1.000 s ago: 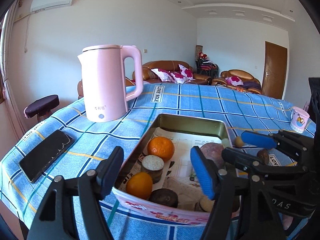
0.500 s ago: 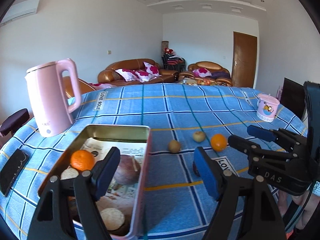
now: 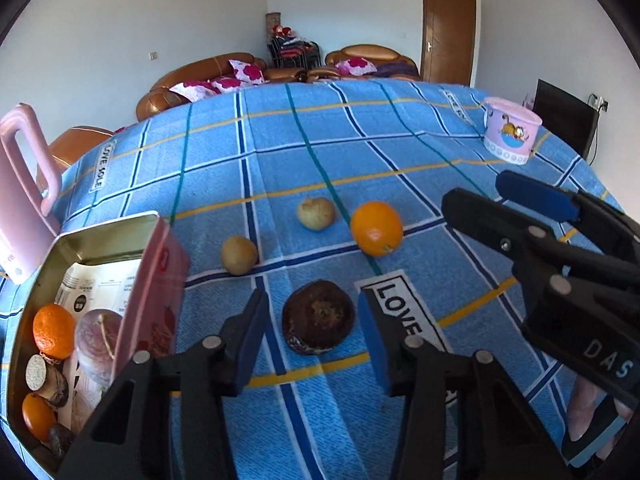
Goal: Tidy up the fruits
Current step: 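Grasp a dark brown round fruit with the left gripper while the right grasps an orange, then lift the brown fruit and orange off the table with both grippers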
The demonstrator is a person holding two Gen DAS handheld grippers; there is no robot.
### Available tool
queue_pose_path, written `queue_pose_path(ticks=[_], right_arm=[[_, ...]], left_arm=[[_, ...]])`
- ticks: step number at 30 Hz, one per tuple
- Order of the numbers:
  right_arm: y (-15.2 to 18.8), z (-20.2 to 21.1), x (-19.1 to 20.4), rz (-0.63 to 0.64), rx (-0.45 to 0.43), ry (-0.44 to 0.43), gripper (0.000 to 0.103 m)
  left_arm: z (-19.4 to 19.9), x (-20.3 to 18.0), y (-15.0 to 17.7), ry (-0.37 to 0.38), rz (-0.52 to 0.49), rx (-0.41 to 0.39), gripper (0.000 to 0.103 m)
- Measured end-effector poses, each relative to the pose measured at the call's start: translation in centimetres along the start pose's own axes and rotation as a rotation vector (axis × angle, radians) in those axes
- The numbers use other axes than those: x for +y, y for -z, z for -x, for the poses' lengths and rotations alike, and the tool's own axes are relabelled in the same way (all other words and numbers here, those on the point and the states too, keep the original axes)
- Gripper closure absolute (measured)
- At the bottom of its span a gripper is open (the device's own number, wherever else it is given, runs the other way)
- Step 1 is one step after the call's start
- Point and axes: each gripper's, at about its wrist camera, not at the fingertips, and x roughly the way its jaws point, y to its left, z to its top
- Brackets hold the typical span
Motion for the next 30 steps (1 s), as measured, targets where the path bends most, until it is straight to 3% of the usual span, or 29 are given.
queue_pose_path(ticks=[3, 6, 14, 25, 26, 28, 30], right_arm=[[-0.1, -0.3, -0.2, -0.008, 0.009, -0.007, 0.042], [-0.3, -0.5, -0.2, -0.009, 0.011, -0.003, 0.042], [-1.5, -3.7, 0.7, 0.015, 0.066, -0.006, 0.041], [-1.5, -8.2, 2.1, 0.055, 0.257, -0.088, 0.042], [-1.3, -8.5, 2.0, 0.048, 0.272, -0.101, 0.043], [-1.1, -9.0, 1.7, 0.028, 0.298, -0.122, 0.063], [-1.0, -9.2, 1.3, 0.004, 0.309, -0.141, 0.065]], left_arm=[[-0.2, 0.6, -0.2, 0.031, 0.027, 0.007, 0.063], [0.5, 1.1, -0.5, 0.024, 0.043, -0.041, 0.063], [0.8, 3.3, -2.8, -0.129, 0.097, -0.181, 0.063], [0.9, 4.9, -2.6, -0.134, 0.152, -0.212, 0.064], [1.2, 5.2, -2.5, -0.139, 0.167, -0.222, 0.064], [1.6, 5.7, -2.2, -0.138, 0.198, -0.243, 0.064], [2.0, 5.9, -2.0, -0.139, 0.215, -0.265, 0.064]])
